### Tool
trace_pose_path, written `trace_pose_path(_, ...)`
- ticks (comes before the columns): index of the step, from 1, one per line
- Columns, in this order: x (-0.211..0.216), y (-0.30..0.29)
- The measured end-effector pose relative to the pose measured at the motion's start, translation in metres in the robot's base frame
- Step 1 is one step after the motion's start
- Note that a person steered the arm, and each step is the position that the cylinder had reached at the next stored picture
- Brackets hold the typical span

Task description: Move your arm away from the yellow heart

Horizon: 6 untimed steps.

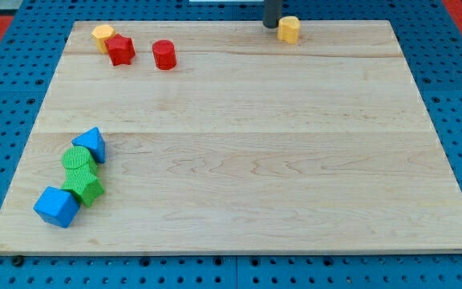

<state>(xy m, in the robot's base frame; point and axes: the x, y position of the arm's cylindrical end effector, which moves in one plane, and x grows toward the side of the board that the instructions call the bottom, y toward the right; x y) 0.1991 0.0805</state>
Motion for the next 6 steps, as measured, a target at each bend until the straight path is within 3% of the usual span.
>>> trace_pose_path(2,0.032,0.012)
trace_pose_path(4,0.055,-0.082)
trace_pose_path(5,0.139,-0.065)
trace_pose_path(6,0.172,-0.119)
